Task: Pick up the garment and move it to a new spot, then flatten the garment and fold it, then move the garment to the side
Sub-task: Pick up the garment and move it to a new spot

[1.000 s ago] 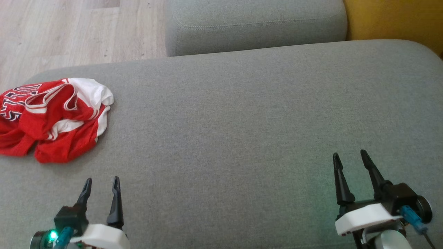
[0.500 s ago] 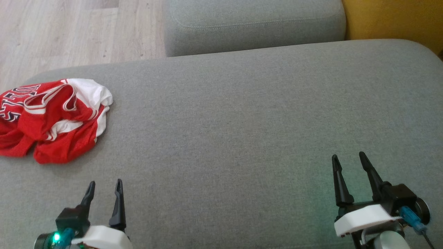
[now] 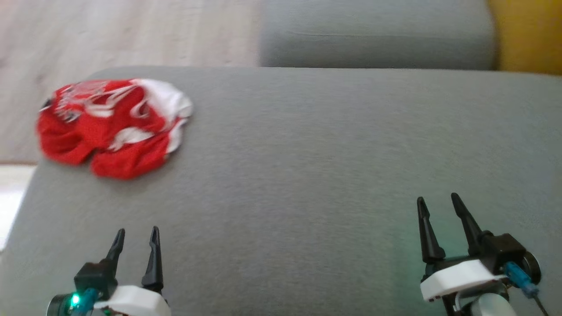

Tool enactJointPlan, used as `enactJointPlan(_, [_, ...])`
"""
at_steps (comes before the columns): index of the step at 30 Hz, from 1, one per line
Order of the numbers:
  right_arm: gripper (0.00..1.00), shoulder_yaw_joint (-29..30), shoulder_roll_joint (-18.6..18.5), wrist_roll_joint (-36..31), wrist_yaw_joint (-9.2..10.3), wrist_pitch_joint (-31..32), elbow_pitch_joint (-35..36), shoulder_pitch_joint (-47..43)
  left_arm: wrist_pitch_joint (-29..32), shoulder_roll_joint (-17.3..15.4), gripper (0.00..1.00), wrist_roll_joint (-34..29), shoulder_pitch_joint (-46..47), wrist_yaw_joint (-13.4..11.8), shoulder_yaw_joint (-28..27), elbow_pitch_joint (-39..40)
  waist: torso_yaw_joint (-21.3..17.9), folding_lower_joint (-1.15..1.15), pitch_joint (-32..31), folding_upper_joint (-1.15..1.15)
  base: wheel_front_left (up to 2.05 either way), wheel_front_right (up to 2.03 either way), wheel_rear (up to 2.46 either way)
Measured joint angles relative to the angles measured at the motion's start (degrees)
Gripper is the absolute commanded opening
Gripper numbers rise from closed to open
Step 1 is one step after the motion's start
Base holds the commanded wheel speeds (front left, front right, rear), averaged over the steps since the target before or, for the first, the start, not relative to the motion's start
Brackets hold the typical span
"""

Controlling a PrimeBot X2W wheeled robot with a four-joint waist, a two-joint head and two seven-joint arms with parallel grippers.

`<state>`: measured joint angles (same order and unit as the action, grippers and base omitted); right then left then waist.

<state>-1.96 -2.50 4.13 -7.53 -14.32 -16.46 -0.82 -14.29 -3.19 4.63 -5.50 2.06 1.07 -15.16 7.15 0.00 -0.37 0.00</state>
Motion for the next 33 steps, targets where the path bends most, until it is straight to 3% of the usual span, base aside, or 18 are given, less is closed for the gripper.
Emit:
enactJointPlan(9, [1.0,-2.5,0.0,0.4,0.0,0.0,-0.1,0.1,0.0,0.1,1.0,0.1,-1.0,-0.1,-1.1,0.1,11.5,0.0,-0.4,0.0,0.0,0.0,0.0])
enactJointPlan(14, [1.0,-3.8,0.0,0.4,0.0,0.0,-0.3,0.2,0.0,0.1,1.0,0.4,-2.2,-0.1,-1.4,0.5,15.6,0.0,-0.3,0.0,0.0,0.0,0.0])
enactJointPlan(20, [1.0,-4.4,0.0,-1.4,0.0,-0.1,-0.2,1.1,0.0,0.1,1.0,1.1,1.9,0.8,0.1,0.9,15.7,0.0,2.6,0.0,0.0,0.0,0.0])
enactJointPlan(25, [1.0,-5.8,-1.5,-3.0,0.0,-0.1,1.3,7.1,0.2,0.2,1.0,1.7,18.5,1.3,0.3,-2.2,14.1,0.0,8.6,0.0,0.0,0.0,0.0])
enactJointPlan(33, [1.0,-6.5,-5.7,-3.1,0.0,-0.1,4.1,15.1,7.8,-2.6,1.0,3.3,42.7,0.8,-1.9,-12.1,10.0,0.02,20.5,0.0,0.0,0.0,0.0])
